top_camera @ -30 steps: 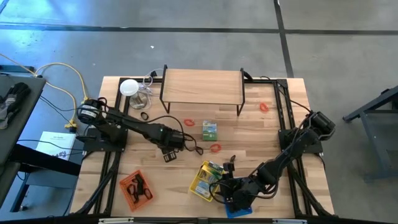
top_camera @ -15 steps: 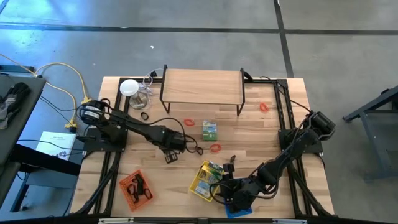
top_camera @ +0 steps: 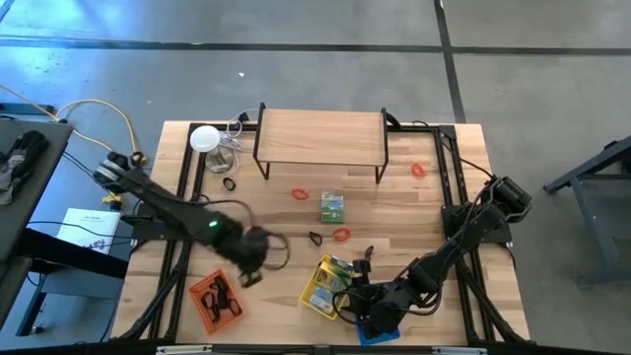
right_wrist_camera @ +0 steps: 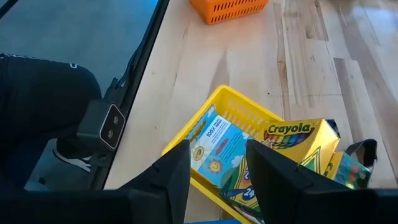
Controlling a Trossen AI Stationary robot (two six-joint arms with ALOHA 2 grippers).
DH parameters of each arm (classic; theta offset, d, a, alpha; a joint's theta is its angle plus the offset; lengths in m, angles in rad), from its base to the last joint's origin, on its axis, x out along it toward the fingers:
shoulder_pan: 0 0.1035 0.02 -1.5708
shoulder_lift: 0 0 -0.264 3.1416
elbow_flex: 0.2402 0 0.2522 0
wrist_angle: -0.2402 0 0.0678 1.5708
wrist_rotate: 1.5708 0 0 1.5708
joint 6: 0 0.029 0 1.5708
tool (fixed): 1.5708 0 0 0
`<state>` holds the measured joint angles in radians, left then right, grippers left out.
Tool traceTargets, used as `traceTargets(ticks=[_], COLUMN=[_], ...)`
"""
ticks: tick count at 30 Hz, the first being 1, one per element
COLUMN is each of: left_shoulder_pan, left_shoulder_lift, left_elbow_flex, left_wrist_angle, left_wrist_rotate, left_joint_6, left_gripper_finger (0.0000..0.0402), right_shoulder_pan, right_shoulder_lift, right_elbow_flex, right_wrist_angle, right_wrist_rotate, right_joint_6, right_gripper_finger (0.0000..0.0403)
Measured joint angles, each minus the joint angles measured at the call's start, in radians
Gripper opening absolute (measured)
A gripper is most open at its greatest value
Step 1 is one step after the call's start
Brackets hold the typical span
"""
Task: Pick & Place Office Desk Supplies
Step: Put the black rubber band into the orange bin, then put the middle left orange spring keychain into the blue bin
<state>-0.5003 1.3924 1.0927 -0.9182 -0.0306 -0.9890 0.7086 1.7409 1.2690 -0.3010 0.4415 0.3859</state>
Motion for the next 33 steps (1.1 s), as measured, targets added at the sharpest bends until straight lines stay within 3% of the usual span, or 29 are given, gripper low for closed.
traceTargets(ticks=[6, 12, 18, 33], left_shoulder_pan=[-0.203, -0.369, -0.465, -0.463], left_shoulder_lift=[-0.059, -0.028, 0.046, 0.099], left_elbow_flex=[0.0, -0.002, -0.002, -0.002], left_wrist_angle=[-0.003, -0.003, -0.003, -0.021], left_wrist_rotate=[0.124, 0.082, 0.06, 0.076], left_joint_6=[-0.356, -0.555, -0.546, -0.596], left_gripper_finger=[0.0001, 0.0001, 0.001, 0.0089], right_shoulder_pan=[0.0, 0.0, 0.0, -0.004], right_shoulder_lift=[0.0, 0.0, 0.0, 0.0], right_elbow_flex=[0.0, 0.0, 0.0, 0.0], right_wrist_angle=[0.007, 0.009, 0.021, 0.021], right_wrist_rotate=[0.0, 0.0, -0.001, -0.026], right_joint_6=[0.004, 0.011, 0.011, 0.003], right_gripper_finger=[0.0144, 0.0144, 0.0144, 0.0144])
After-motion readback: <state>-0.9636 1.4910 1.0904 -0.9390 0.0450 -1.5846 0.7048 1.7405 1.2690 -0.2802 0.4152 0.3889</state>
